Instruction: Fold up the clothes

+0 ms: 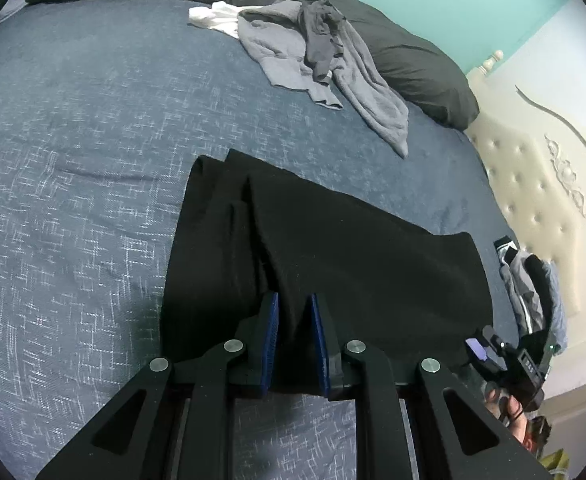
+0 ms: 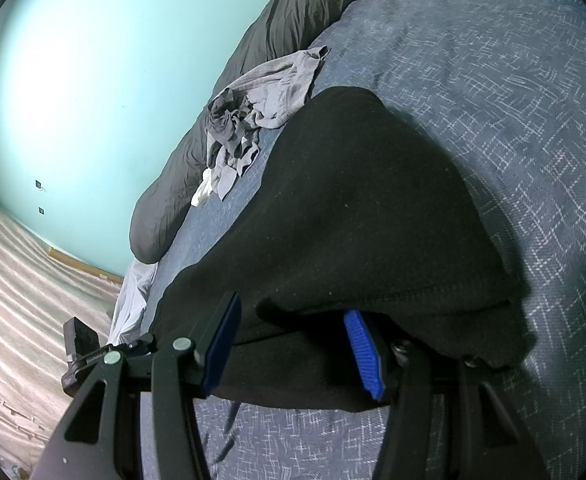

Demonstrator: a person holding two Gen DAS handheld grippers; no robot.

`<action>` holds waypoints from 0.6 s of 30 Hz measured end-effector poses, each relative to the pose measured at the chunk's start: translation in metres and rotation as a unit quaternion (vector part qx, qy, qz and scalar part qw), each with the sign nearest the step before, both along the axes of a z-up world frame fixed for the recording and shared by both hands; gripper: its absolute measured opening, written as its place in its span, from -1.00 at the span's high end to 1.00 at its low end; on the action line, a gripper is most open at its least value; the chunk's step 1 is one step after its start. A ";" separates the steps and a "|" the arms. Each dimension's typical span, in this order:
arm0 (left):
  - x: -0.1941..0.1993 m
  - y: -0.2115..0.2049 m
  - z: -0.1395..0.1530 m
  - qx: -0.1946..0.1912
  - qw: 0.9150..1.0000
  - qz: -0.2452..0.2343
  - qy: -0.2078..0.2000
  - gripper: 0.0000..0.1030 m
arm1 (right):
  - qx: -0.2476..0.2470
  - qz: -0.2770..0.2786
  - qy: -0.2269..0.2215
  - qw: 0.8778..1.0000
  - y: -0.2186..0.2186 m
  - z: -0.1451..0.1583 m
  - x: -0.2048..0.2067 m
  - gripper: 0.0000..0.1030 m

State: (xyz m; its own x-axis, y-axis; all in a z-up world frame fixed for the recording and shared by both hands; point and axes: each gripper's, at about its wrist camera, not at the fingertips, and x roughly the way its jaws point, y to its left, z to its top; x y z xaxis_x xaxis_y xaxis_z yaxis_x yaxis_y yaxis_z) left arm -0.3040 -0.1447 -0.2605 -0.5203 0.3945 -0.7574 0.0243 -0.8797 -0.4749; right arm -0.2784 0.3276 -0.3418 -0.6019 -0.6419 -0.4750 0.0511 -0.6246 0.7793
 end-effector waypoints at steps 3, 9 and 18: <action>-0.001 0.001 0.001 -0.001 1.000 -0.004 0.002 0.66 | 0.001 0.000 0.000 1.000 0.000 0.000 0.000 -0.06; -0.006 0.006 -0.003 0.007 1.000 -0.014 -0.001 0.66 | 0.003 0.000 0.001 1.000 -0.001 0.000 0.000 -0.06; 0.000 0.001 0.014 0.012 1.000 -0.004 0.007 0.92 | 0.004 0.001 0.001 1.000 0.001 0.000 -0.001 -0.06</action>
State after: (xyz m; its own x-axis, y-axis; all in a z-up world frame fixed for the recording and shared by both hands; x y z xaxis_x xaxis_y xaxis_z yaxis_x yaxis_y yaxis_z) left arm -0.3037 -0.1441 -0.2469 -0.5274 0.4169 -0.7403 0.0108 -0.8680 -0.4965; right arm -0.2793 0.3282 -0.3417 -0.6022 -0.6394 -0.4780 0.0544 -0.6302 0.7745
